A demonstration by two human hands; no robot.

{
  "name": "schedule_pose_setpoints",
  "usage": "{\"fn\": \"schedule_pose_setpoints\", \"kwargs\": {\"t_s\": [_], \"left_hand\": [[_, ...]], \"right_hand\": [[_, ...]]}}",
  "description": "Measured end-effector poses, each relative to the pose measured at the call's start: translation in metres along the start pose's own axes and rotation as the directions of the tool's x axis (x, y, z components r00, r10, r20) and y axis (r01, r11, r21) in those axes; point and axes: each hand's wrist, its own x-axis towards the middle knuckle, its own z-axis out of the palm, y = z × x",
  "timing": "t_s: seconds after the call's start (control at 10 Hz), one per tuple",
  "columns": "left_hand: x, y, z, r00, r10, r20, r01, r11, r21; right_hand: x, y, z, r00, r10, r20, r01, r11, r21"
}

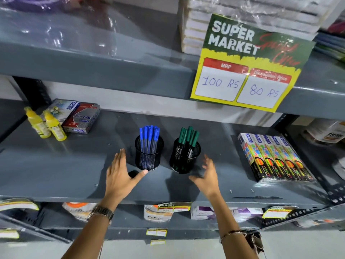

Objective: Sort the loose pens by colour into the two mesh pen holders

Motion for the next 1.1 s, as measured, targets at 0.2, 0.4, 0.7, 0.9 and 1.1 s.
{"fn": "schedule_pose_setpoints", "kwargs": {"t_s": [0.2,0.4,0.7,0.9,1.1], "left_hand": [[0.018,0.033,0.004,0.999,-0.018,0.027,0.027,0.915,-0.402],[0.005,0.037,0.002,1.0,-0.023,-0.004,0.02,0.911,-0.413],[-0.035,0.029,-0.003,0.998,0.002,0.058,0.022,0.911,-0.412],[-0.044,0.031,-0.004,0.998,-0.008,0.066,0.035,0.91,-0.413],[-0.054,0.038,-0.011,0.998,0.049,0.025,-0.037,0.935,-0.352]], "right_hand": [[0.011,-0.013,0.023,0.996,-0.067,-0.06,0.071,0.996,0.057],[-0.006,-0.011,0.014,0.992,-0.096,-0.086,0.102,0.992,0.069],[-0.045,0.001,0.011,0.993,-0.085,-0.084,0.092,0.992,0.088],[-0.059,0.005,0.009,0.993,-0.081,-0.081,0.088,0.993,0.083],[-0.066,0.004,0.011,0.987,-0.116,-0.107,0.128,0.986,0.108]]}}
